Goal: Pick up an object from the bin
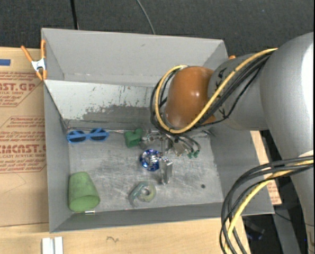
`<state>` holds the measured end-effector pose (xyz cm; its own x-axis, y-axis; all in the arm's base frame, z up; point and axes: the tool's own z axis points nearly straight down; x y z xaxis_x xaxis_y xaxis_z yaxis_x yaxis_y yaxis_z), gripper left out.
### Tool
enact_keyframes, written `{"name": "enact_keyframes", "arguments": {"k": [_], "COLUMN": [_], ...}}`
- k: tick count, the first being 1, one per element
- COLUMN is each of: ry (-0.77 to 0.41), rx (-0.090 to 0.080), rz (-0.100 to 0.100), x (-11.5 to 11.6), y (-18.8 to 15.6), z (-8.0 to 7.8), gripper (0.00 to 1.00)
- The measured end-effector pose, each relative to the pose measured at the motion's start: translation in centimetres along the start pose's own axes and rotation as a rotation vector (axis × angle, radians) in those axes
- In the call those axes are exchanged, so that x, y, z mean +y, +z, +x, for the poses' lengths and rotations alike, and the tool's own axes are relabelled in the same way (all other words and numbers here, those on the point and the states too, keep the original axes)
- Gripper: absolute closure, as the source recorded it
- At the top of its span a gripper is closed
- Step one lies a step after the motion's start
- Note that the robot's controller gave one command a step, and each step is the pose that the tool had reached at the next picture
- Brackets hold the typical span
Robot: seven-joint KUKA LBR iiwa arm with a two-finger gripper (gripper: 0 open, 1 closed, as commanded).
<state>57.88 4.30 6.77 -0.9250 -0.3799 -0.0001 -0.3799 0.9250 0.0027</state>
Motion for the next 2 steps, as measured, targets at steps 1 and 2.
{"name": "enact_keyframes", "arguments": {"k": [1, 2], "ry": [0.000, -0.254], "rx": [-0.013, -0.008], "rz": [0.003, 0.007], "x": [0.0, -4.0], "y": [-0.7, -13.1], "z": [-0.4, 0.9], "gripper": [1.00, 1.00]}}
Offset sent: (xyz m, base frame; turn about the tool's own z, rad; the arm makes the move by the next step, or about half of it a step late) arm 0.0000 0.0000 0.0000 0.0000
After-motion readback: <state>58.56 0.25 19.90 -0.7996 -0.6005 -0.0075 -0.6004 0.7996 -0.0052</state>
